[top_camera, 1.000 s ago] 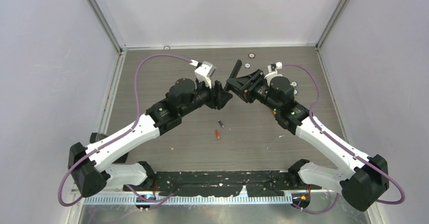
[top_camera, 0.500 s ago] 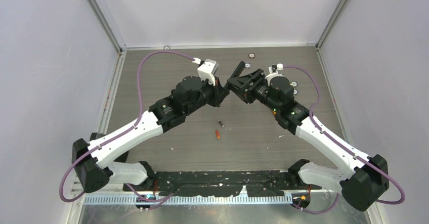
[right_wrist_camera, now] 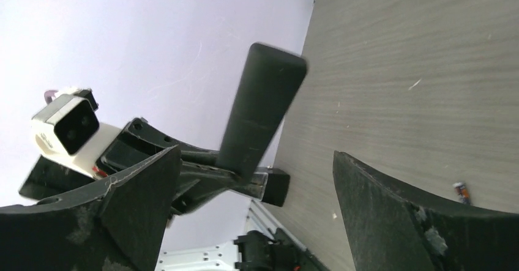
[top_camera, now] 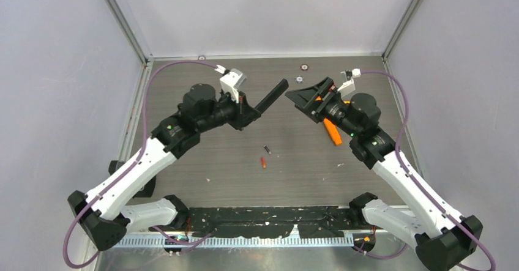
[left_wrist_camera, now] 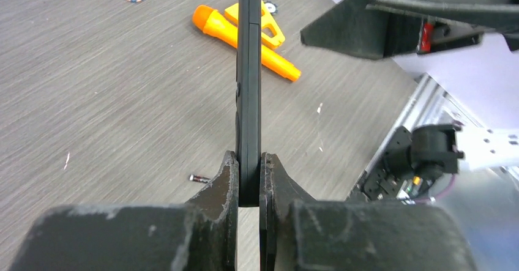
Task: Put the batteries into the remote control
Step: Adjust the remote control.
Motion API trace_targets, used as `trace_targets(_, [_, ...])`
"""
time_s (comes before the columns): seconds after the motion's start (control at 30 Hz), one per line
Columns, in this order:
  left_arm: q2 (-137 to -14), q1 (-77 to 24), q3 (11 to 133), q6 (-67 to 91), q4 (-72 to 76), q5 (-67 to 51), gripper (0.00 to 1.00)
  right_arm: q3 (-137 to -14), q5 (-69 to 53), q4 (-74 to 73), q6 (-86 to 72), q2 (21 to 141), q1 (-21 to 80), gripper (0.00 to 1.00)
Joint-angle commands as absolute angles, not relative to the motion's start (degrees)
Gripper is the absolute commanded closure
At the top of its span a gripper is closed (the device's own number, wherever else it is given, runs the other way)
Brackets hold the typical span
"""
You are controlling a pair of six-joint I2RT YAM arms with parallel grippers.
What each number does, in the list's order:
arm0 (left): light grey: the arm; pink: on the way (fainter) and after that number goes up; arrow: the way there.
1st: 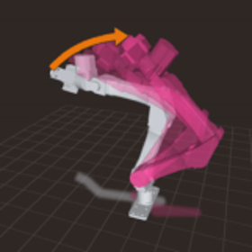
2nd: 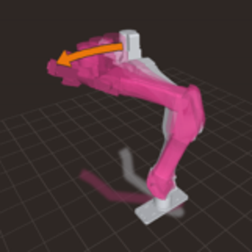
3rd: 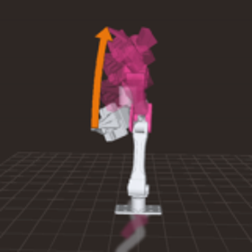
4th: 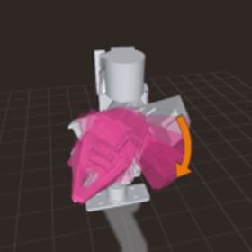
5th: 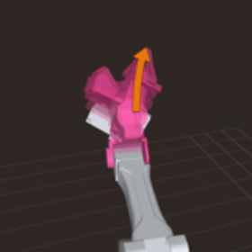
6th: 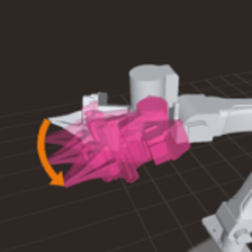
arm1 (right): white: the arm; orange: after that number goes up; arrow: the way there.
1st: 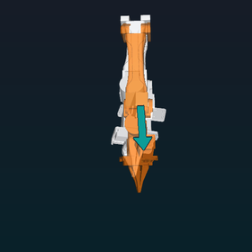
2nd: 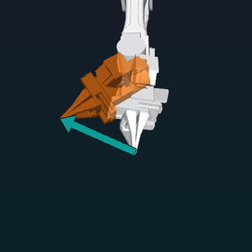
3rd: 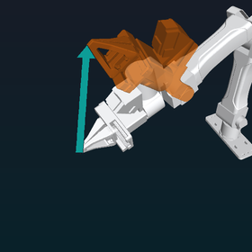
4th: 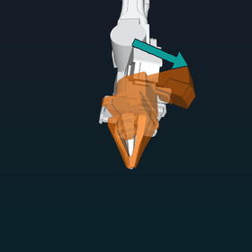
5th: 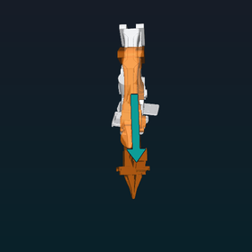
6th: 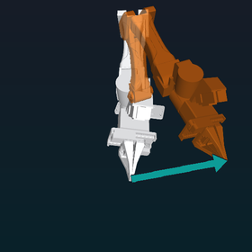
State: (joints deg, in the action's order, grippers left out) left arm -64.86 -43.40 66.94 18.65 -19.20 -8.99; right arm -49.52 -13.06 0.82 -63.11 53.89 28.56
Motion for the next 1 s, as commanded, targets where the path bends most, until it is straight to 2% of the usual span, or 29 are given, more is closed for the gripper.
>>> trace_targets(0.0, [-60.6, -38.5, 72.1, 13.1, -26.4, -27.9, 1.0, -54.0, -22.0, -1.7, -50.7, 50.3, 25.4, 0.0])
trace_targets(0.1, [-60.6, -37.3, 76.2, 5.0, -35.4, -40.1, 1.0, -58.3, -28.2, -7.4, -38.8, 49.9, 24.9, 0.0])
trace_targets(0.27, [-62.3, -37.3, 83.2, -3.2, -48.3, -44.7, 1.0, -66.6, -40.1, -15.4, -23.9, 51.5, 24.9, 0.0])
trace_targets(0.47, [-61.2, -37.3, 84.2, -2.4, -46.6, -46.9, 1.0, -71.2, -57.6, -18.8, -19.2, 54.3, 25.0, 0.03])
trace_targets(0.67, [-60.9, -37.3, 85.5, -2.1, -46.4, -48.7, 1.0, -71.7, -61.3, -23.8, -12.9, 54.1, 27.4, 0.04])
trace_targets(0.7, [-61.0, -37.3, 85.6, -2.2, -46.6, -49.2, 1.0, -71.6, -60.7, -24.0, -12.1, 54.1, 28.0, 0.05])
trace_targets(0.83, [-60.9, -37.3, 85.8, -2.7, -47.0, -49.8, 1.0, -70.0, -58.2, -19.2, -15.4, 54.8, 28.8, 0.24])
trace_targets(0.97, [-61.0, -37.4, 86.1, -2.4, -46.9, -51.4, 1.0, -69.3, -57.7, -14.8, -17.5, 56.1, 29.5, 0.36])
